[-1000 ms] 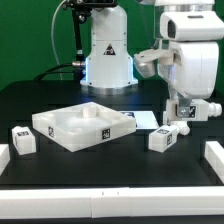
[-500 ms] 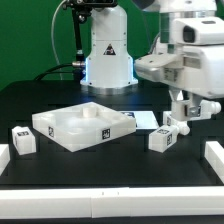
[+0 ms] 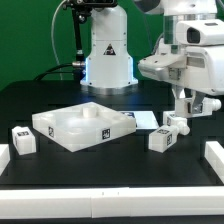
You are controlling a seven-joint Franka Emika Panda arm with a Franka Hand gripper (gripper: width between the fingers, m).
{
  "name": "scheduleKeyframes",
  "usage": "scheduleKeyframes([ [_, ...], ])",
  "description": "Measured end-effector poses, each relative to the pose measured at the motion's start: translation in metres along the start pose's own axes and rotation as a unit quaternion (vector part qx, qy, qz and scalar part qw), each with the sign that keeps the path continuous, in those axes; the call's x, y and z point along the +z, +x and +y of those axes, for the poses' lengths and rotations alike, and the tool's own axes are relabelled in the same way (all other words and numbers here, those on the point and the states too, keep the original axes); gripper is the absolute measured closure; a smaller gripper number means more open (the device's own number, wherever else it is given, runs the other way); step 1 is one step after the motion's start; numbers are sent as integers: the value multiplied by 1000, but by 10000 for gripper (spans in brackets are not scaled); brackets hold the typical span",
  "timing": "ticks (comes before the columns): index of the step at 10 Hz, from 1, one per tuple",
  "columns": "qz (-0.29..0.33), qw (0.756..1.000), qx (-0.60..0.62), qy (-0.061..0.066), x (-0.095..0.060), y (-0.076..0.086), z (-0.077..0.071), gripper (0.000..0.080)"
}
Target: Assemble square table
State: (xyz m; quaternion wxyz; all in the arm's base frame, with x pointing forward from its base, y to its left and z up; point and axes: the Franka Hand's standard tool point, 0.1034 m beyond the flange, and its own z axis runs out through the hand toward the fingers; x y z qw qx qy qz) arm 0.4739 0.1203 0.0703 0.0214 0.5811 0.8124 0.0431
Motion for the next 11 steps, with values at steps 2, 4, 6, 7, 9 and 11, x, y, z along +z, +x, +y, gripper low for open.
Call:
scheduleKeyframes([
  [2,20,1000,-17,-7,20,34,-21,512],
  [4,49,998,-13,-26,37,72,-39,512],
  [6,48,998,-1,-27,37,65,-38,512],
  [7,48,998,0,-27,38,65,-39,512],
  [9,56,998,2,-25,48,69,-42,512],
  [11,61,998,7,-18,58,70,-45,512],
])
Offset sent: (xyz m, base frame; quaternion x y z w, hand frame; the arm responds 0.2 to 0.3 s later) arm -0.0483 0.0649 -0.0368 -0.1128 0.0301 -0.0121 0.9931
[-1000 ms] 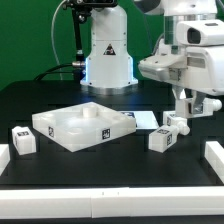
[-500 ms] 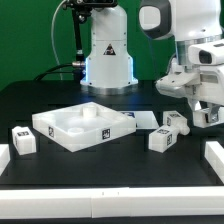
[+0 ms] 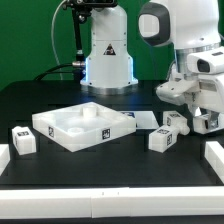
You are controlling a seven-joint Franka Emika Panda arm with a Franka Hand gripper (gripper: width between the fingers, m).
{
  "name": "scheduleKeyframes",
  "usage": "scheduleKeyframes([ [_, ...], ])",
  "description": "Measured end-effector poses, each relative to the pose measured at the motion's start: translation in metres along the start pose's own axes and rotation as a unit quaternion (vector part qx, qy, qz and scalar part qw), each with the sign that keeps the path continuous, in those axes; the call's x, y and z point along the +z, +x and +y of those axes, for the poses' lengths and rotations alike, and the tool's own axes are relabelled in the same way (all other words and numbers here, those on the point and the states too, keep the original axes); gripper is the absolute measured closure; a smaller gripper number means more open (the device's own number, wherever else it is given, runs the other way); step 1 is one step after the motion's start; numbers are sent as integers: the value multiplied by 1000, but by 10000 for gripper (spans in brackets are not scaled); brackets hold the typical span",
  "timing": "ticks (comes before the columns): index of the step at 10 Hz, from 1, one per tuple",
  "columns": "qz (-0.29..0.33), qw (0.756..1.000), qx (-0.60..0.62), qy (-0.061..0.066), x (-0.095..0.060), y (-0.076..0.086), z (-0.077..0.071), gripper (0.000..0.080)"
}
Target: Assemble square table
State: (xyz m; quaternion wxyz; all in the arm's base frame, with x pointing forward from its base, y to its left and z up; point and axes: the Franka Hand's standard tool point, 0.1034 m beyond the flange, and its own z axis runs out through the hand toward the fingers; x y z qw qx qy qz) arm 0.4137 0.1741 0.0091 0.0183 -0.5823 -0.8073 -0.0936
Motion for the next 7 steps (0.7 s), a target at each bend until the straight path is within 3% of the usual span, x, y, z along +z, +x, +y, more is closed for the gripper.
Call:
scheduleKeyframes([
  [2,0,1000,3,0,0,-2,0,512],
  [3,0,1000,3,1,0,-2,0,454],
  [4,-1,1000,3,1,0,-3,0,287],
  [5,-8,1000,2,8,-7,-5,1,287],
  [6,-19,1000,-2,9,-19,-10,7,172],
  [7,-31,999,-5,6,-34,-18,13,156],
])
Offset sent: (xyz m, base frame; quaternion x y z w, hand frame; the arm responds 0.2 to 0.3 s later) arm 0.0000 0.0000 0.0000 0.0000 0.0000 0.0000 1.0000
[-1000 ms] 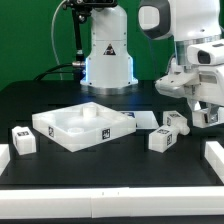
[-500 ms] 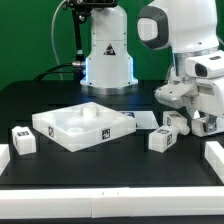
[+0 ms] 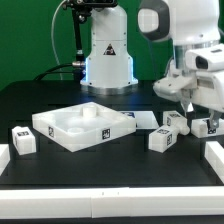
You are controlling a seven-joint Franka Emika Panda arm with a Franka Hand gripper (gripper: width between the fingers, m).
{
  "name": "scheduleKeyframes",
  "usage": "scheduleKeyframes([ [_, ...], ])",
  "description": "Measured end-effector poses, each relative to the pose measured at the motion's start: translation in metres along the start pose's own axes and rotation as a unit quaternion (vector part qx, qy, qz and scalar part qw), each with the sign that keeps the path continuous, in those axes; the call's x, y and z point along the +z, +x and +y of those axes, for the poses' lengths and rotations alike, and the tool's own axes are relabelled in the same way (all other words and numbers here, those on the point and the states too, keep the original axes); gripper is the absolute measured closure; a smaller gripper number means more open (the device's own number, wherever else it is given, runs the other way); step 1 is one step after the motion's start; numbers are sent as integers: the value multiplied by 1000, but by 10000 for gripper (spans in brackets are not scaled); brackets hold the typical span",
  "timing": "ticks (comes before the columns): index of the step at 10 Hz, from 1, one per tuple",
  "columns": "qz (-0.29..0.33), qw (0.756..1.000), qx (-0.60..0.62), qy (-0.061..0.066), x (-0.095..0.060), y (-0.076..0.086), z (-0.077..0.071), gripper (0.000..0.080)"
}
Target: Assemble square table
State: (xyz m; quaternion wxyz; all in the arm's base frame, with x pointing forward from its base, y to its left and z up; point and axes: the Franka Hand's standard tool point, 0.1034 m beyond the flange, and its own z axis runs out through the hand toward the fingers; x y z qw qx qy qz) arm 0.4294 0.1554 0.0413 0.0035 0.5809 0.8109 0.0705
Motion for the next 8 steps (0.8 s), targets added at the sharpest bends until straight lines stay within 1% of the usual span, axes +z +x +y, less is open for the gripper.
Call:
scheduleKeyframes([
  [1,-13,1000,-21,7,-12,-18,3,156],
  [2,-27,999,-40,10,-26,-44,11,151],
  [3,-29,999,-33,2,-31,-55,18,151],
  [4,-26,999,-25,6,-26,-49,14,150],
  [6,-27,999,-28,8,-24,-54,14,150],
  [8,-24,999,-41,23,-4,-69,9,150],
])
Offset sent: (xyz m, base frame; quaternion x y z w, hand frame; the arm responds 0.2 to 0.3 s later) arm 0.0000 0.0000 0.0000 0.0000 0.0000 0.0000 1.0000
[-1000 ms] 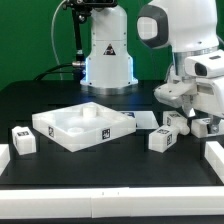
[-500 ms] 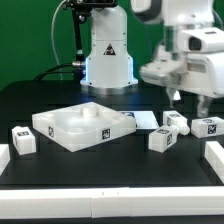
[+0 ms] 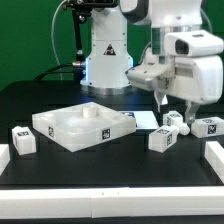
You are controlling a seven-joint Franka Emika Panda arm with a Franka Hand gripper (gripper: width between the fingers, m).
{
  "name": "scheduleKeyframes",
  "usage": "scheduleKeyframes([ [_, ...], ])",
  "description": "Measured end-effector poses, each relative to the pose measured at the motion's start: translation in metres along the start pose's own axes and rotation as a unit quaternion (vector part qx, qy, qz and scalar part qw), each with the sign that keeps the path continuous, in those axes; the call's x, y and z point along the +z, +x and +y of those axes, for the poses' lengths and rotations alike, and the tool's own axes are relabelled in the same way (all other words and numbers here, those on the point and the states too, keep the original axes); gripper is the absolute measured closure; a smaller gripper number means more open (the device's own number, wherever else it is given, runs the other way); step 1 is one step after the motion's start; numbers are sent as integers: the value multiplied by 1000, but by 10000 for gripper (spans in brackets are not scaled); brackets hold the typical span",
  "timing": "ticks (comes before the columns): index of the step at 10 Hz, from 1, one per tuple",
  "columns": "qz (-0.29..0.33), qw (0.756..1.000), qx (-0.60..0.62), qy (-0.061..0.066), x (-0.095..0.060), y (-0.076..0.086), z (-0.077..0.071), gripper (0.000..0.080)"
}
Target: Assemble square table
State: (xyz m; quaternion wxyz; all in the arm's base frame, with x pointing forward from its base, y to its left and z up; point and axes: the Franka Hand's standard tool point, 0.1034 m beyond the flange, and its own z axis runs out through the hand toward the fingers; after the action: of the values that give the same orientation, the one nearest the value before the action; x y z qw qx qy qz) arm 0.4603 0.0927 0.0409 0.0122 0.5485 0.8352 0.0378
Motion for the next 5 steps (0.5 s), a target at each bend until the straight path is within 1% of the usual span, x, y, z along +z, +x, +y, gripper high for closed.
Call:
scheduleKeyframes([
  [2,8,1000,7,12,16,-11,-9,150],
  [3,11,1000,12,16,22,-14,-9,150],
  [4,15,1000,14,20,28,-13,-10,150],
  [5,17,999,17,22,31,-11,-12,150],
])
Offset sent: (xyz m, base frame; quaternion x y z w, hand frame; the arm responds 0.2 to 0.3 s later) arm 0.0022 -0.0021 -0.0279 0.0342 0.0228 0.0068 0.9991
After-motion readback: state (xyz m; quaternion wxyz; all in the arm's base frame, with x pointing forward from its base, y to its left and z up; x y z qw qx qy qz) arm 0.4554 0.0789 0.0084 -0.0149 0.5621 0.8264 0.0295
